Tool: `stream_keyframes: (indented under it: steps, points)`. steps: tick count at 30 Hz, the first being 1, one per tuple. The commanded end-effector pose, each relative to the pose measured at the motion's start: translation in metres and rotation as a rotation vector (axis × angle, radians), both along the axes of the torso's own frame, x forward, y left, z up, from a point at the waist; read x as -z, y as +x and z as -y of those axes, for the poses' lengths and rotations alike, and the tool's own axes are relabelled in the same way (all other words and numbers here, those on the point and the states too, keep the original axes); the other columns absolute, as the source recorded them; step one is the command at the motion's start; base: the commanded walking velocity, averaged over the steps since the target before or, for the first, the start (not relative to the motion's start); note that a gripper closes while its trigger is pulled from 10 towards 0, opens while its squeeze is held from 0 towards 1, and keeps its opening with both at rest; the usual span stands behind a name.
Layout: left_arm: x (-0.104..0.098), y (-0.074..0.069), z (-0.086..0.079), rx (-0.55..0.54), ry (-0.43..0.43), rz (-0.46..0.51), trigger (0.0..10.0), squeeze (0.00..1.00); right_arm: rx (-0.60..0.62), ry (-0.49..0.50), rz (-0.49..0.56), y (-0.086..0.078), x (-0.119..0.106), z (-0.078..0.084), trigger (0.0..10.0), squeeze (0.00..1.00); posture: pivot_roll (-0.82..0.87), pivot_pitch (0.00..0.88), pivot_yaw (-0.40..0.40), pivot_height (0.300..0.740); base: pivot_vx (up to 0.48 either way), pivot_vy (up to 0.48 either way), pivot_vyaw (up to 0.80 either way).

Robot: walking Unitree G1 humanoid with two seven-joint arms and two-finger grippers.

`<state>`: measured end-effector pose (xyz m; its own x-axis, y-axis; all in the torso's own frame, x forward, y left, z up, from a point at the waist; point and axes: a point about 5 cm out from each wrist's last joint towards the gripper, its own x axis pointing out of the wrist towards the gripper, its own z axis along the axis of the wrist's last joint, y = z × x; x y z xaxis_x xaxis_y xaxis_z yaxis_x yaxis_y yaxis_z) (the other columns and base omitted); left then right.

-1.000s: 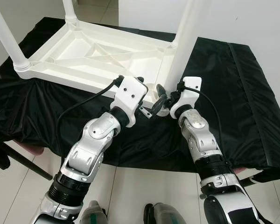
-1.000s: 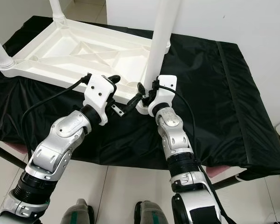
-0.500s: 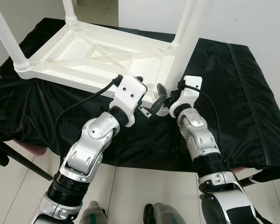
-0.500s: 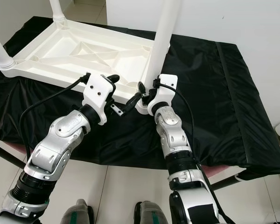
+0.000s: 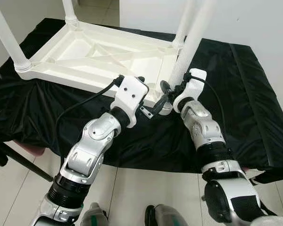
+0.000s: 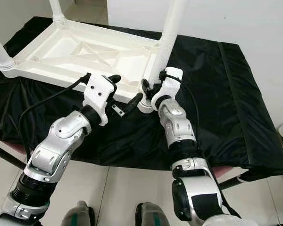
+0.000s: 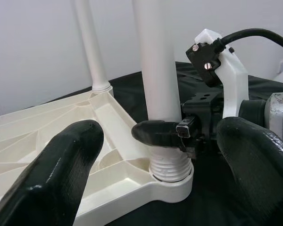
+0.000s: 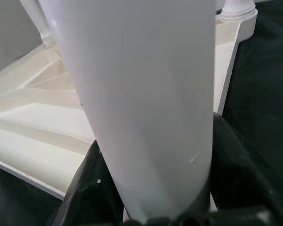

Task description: Building children table

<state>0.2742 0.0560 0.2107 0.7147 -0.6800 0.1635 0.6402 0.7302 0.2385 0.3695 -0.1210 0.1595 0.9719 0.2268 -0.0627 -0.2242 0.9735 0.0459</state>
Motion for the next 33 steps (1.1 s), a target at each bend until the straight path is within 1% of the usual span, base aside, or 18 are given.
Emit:
stream_keyframes:
  steps: [1,6,10,15,18,19,20,26,29,33]
  points:
    - [0.000,-0.002,0.000,0.003,0.000,-0.006,10.0,0.00,0.021,-0.094,-0.181,-0.013,0.048,0.010,10.0,0.00,0.01,0.075,-0.041,0.740,0.000,0.000,0.00]
    - [0.000,-0.002,0.000,0.003,-0.001,-0.005,10.0,0.00,0.015,-0.081,-0.182,-0.017,0.053,0.009,10.0,0.00,0.01,0.074,-0.044,0.740,0.000,0.000,0.00]
    - [0.000,-0.002,-0.001,-0.001,0.000,-0.002,10.0,0.00,0.025,-0.098,-0.127,-0.026,0.058,0.011,10.0,0.00,0.01,0.067,-0.044,0.740,0.000,0.000,0.00]
    - [0.000,-0.002,-0.001,-0.001,0.001,-0.002,10.0,0.00,0.003,-0.110,-0.105,-0.031,0.062,0.009,10.0,0.00,0.01,0.063,-0.040,0.740,0.000,0.000,0.00]
    - [0.000,-0.002,-0.001,0.006,0.007,0.000,10.0,0.00,-0.026,-0.190,-0.057,-0.038,0.065,0.006,10.0,0.00,0.01,0.061,-0.035,0.740,0.000,0.000,0.00]
    - [0.000,-0.002,-0.001,0.006,0.007,0.000,10.0,0.00,-0.026,-0.190,-0.057,-0.038,0.065,0.006,10.0,0.00,0.01,0.061,-0.035,0.740,0.000,0.000,0.00]
    - [0.000,-0.002,-0.001,0.007,0.008,0.000,10.0,0.00,-0.037,-0.211,-0.048,-0.039,0.066,0.005,10.0,0.00,0.00,0.058,-0.033,0.740,0.000,0.000,0.00]
    - [0.000,-0.002,-0.001,0.013,0.011,0.000,10.0,0.00,-0.050,-0.210,-0.043,-0.041,0.068,0.003,10.0,0.00,0.01,0.055,-0.029,0.740,0.000,0.000,0.00]
    - [0.000,-0.002,0.000,0.015,0.012,0.000,10.0,0.00,-0.041,-0.219,-0.050,-0.042,0.070,0.005,10.0,0.00,0.01,0.053,-0.027,0.740,0.000,0.000,0.00]
    - [0.000,-0.003,0.000,0.018,0.013,-0.001,10.0,0.00,-0.018,-0.206,-0.070,-0.042,0.073,0.007,10.0,0.00,0.01,0.053,-0.025,0.740,0.000,0.000,0.00]
